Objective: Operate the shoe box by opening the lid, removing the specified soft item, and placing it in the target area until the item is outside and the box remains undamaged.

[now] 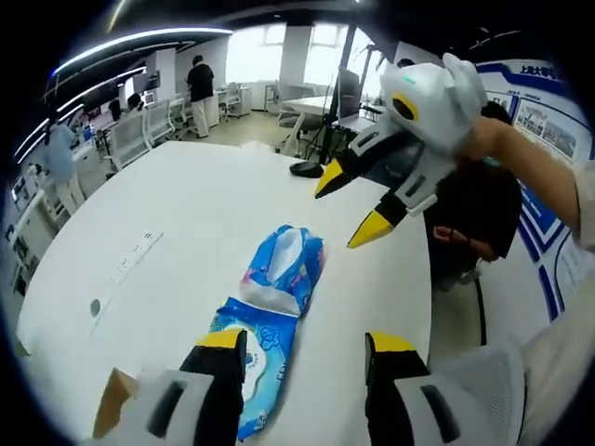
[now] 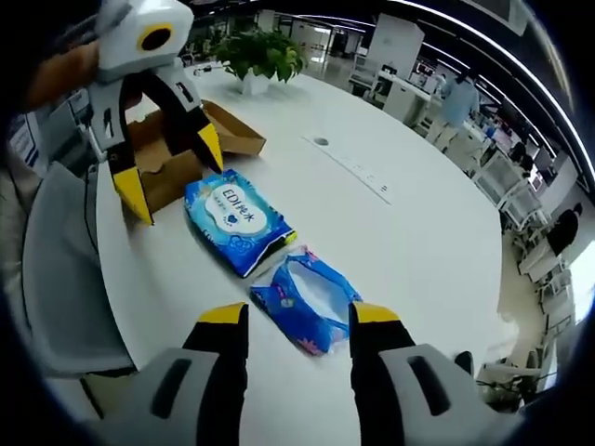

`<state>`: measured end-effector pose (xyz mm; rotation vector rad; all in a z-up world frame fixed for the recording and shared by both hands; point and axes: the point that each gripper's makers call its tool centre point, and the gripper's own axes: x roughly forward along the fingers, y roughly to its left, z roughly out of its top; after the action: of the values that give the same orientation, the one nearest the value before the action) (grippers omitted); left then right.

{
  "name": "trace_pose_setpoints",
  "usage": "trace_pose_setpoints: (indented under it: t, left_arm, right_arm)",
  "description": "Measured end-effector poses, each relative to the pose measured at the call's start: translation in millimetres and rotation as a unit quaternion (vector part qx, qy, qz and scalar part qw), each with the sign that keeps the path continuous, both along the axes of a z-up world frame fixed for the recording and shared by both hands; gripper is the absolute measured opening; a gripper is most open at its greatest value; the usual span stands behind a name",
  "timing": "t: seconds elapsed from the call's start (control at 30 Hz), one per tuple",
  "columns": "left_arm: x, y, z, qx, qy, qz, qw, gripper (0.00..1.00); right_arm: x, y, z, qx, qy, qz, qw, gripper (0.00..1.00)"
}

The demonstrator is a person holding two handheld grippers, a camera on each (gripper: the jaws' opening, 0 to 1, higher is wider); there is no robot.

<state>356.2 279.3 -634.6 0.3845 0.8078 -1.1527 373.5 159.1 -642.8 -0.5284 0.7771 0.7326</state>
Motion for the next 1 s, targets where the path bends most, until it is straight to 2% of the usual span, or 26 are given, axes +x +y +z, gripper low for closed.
trace_pose_setpoints:
  t: [0.23,0.47,0.63,0.7,0.83,0.9,1.0]
  left_arm:
    - [-5.6,41,15.2,-0.016,-0.015,0.025,0.9994,0.56]
    - [-9.6,79,34.6,-0.039,-0.033,0.056,0.9971,0.61]
    - [-10.8,106,48.7,-0.060,-0.049,0.087,0.9932,0.66]
    - [-9.8,116,55.8,-0.069,-0.073,0.096,0.9903,0.65]
    - [-12.5,135,61.4,-0.075,-0.080,0.114,0.9874,0.68]
    - [-8.4,146,68.4,-0.084,-0.101,0.132,0.9824,0.68]
    - [-10.3,159,75.3,-0.095,-0.101,0.148,0.9791,0.69]
  right_arm:
    - [-13,11,11.9,0.010,-0.007,-0.011,0.9999,0.48]
    - [-25,27,24.4,0.035,-0.007,-0.026,0.9990,0.54]
    - [-32,41,31.8,0.048,-0.010,-0.033,0.9983,0.61]
    - [-34,48,35.6,0.055,-0.012,-0.037,0.9977,0.64]
    - [-37,59,41.3,0.064,-0.023,-0.037,0.9970,0.69]
    - [-38,66,43.3,0.070,-0.025,-0.037,0.9965,0.72]
    - [-39,72,45.5,0.074,-0.029,-0.040,0.9961,0.75]
